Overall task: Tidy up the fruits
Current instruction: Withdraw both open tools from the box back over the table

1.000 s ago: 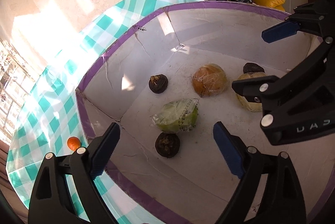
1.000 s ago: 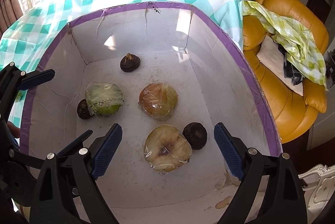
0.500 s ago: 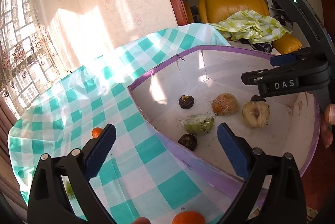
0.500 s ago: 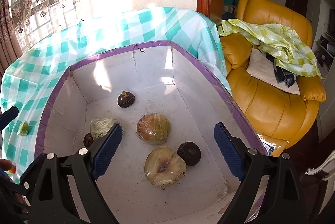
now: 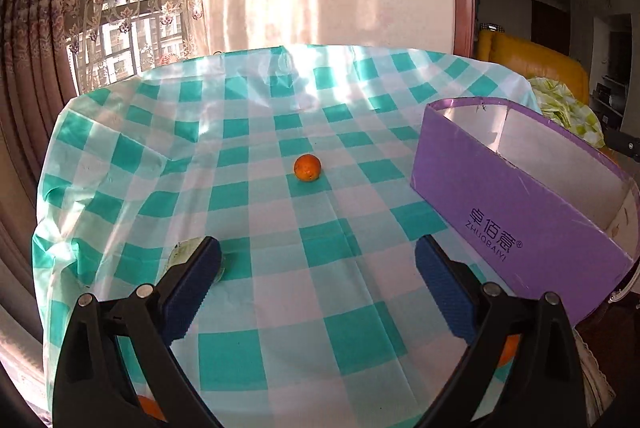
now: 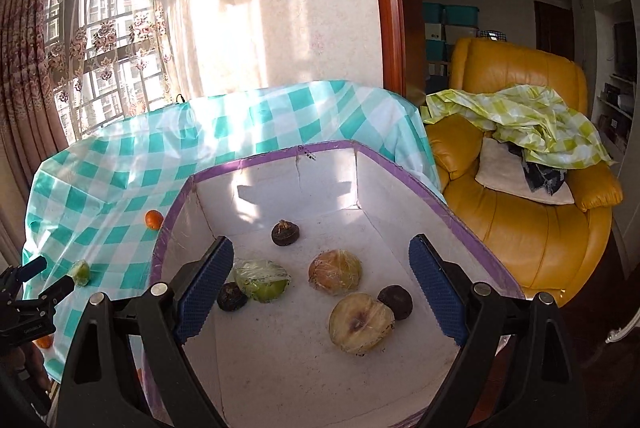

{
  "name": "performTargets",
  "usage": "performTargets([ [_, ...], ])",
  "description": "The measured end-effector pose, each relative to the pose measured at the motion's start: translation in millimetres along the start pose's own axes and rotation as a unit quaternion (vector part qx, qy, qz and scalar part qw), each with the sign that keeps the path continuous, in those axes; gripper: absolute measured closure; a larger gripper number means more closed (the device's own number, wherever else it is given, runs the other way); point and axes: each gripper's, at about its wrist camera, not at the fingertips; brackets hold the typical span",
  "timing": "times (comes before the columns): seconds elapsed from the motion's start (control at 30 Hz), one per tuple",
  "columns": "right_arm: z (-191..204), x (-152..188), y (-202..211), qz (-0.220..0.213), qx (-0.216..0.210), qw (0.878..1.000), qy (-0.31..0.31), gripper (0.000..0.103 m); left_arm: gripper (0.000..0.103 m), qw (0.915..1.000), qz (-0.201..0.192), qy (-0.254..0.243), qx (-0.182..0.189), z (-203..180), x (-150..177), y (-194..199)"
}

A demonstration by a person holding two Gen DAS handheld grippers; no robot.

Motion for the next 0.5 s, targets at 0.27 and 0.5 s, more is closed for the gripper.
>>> performTargets([
  [0.27,46.1,31.3,36.8,-0.045,-0.038,0.997,0.043,0.016,0.006,0.9996,-0.001,0.027,-0.007,48.6,38.2,25.6],
  [0.5,87.7,49.5,44.1,-0.044,-0.070,0.993,0.088,0.016,0.013,0.9987,0.014,0.049,-0.005,78.9,76.2,43.2],
])
Point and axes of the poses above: each gripper's, at about its wrist camera, not at the fingertips, and y roughly against the way its jaws point, z to its left, x to its underside, and after that the axes turned 11 degrees about z, right-handed
